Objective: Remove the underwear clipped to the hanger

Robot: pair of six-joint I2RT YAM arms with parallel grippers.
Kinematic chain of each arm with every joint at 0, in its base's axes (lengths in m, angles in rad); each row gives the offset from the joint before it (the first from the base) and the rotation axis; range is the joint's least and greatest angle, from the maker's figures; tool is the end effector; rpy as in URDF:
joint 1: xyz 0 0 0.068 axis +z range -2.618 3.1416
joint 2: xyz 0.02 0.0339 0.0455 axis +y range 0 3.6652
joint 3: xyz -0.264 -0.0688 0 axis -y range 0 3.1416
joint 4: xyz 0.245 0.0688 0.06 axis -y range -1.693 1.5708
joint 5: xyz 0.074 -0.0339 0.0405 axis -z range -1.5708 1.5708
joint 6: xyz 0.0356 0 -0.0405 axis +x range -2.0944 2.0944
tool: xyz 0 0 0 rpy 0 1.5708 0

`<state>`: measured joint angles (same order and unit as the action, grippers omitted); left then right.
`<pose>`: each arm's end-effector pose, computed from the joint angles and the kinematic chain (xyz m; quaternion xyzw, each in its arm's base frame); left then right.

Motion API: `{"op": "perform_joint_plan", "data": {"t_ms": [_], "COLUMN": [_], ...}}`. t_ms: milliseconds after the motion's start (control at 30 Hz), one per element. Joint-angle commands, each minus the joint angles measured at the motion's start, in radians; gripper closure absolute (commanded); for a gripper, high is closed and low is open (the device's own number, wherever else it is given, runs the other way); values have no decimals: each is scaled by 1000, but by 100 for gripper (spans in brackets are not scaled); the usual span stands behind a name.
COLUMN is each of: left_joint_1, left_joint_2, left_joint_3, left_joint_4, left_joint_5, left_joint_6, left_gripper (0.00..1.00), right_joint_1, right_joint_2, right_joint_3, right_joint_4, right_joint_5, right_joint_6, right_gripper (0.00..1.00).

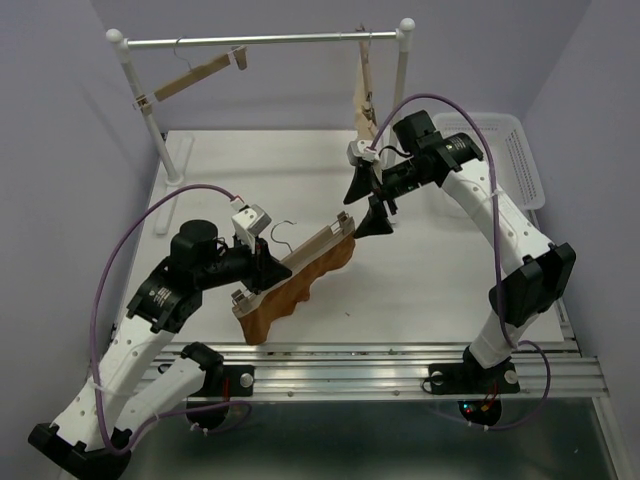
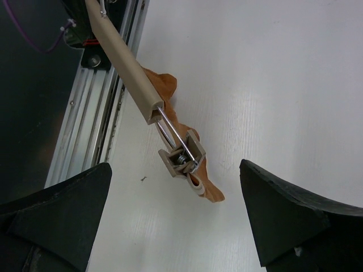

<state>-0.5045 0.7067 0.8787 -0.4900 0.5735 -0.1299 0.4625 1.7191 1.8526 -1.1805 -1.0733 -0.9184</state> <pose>0.1211 -0.0889 0.3535 0.3076 0.7326 -0.3931 0.4628 0.2897 0.1794 0.3879 -0.6307 0.5557 0.4308 0.3284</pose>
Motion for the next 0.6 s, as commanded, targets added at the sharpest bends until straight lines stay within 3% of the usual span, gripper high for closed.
{"op": "perform_joint_plan", "data": {"t_ms": [0, 333, 567], "left_joint_1": [-5, -6, -6], "left_joint_2": [-12, -15, -21], "left_joint_3": [8, 9, 6], "left_joint_4": [47, 37, 36], "left_joint_5": [40, 37, 29], "left_joint_6": [33, 41, 39], "left_gripper": [100, 100, 100], "right_joint_1": [14, 44, 53], "right_joint_2": [-21, -13, 7], "right_joint_3": [-3, -24, -1], "right_joint_4": [78, 74, 51], "right_joint_5": [-33, -39, -33], "right_joint_6": [61, 21, 16], "right_gripper": [0, 0, 16]}}
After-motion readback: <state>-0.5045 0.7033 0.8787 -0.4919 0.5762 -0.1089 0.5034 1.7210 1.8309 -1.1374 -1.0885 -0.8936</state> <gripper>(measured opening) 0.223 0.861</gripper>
